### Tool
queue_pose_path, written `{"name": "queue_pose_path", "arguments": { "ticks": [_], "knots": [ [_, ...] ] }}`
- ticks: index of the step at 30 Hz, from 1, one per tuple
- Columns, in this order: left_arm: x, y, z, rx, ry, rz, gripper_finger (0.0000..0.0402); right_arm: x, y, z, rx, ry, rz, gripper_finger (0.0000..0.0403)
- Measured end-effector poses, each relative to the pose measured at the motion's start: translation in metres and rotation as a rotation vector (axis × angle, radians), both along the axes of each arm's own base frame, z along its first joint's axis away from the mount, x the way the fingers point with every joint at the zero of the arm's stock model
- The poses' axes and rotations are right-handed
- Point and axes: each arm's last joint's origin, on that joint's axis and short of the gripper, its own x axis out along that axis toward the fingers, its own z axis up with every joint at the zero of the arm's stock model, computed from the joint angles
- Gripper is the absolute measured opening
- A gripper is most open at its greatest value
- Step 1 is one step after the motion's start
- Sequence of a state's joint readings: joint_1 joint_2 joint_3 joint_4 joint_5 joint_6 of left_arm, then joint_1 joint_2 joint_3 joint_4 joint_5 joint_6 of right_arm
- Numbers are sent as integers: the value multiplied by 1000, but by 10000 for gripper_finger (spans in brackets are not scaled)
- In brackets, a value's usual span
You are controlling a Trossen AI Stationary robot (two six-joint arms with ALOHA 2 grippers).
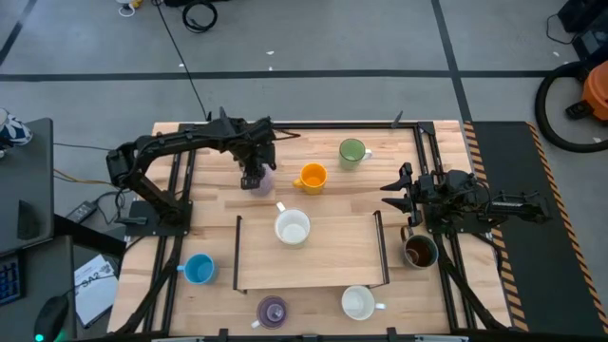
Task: Place coffee mugs
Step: Put the purple mug on the shelf
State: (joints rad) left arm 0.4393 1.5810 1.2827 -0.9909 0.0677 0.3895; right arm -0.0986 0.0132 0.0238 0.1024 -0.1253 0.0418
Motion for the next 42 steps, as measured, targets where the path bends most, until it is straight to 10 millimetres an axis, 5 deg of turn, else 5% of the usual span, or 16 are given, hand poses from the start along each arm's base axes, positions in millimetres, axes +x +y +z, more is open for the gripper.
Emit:
{"name": "queue_pose_path", "arguments": {
  "ticks": [9,18,31,42],
  "knots": [
    [2,9,27,26,-53,23,185,0,0,0,0,0,0,160],
    [-27,27,36,-69,74,190,185,0,0,0,0,0,0,160],
    [-48,19,-16,-214,258,245,185,0,0,0,0,-1,0,160],
    [-50,20,-47,-151,242,248,185,0,0,0,0,0,0,160]
  ]
}}
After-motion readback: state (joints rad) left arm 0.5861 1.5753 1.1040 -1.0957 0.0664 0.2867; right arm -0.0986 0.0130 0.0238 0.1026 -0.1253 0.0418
